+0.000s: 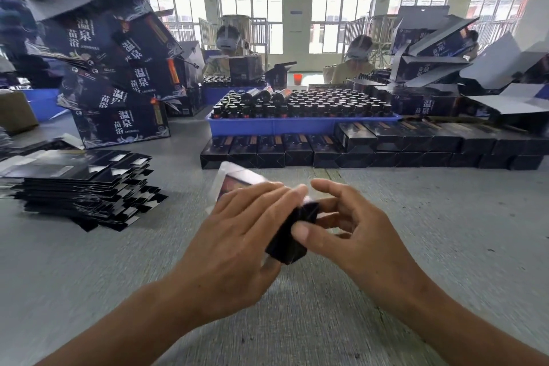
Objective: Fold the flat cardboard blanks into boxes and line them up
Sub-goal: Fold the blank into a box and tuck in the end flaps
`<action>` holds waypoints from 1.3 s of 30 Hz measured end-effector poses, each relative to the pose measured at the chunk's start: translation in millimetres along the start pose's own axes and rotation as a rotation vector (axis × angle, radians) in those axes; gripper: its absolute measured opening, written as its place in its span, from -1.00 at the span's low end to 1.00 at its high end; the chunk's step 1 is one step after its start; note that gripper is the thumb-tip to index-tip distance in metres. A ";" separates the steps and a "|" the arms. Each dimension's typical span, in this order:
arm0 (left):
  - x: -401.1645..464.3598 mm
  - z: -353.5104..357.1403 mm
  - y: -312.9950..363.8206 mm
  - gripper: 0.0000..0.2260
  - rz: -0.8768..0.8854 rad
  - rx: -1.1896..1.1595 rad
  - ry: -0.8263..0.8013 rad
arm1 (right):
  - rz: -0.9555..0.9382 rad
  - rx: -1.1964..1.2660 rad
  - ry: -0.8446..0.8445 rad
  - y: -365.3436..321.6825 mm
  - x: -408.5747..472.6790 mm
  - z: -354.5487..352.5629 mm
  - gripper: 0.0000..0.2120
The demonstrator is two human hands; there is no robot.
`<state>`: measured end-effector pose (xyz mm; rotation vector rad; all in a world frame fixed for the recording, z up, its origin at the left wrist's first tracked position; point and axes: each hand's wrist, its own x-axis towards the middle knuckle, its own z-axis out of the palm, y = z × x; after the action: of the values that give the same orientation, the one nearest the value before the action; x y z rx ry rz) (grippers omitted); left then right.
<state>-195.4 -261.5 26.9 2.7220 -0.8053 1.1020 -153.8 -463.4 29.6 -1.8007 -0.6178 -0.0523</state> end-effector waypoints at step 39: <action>1.9 -1.8 -7.4 -0.53 -0.550 -1.017 0.207 | -0.090 0.179 0.061 1.9 9.7 -7.6 -0.55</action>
<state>-191.7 -255.5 30.3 1.7547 -0.3655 0.5794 -142.6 -466.9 33.7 -1.5928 -0.6392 -0.1089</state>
